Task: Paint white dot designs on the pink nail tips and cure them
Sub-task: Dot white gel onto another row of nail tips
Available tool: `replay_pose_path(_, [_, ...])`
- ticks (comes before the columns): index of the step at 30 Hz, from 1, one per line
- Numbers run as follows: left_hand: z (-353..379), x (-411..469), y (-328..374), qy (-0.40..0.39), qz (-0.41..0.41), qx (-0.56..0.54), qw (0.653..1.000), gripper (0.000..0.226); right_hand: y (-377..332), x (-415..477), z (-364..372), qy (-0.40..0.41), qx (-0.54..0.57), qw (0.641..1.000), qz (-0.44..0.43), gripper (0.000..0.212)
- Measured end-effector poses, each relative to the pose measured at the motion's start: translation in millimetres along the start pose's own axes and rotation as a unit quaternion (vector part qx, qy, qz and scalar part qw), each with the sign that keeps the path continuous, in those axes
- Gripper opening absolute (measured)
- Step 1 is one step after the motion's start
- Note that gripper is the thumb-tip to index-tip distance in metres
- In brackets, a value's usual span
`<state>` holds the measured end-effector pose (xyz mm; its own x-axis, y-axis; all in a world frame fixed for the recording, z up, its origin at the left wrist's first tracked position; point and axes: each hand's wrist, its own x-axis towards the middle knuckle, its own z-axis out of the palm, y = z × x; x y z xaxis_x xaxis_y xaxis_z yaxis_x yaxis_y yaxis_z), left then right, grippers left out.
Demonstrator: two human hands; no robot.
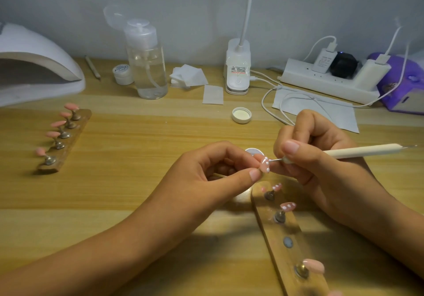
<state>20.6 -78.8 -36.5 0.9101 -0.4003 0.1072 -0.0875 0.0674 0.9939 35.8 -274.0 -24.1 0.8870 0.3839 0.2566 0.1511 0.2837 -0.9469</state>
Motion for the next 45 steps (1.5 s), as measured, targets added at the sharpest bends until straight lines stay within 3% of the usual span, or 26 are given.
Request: replay_pose_path(45, [0.2,0.7,-0.4,0.003,0.001,-0.013,1.000,0.007,2.9,1.2,-1.7,0.015,0.005,1.000,0.012,0.015])
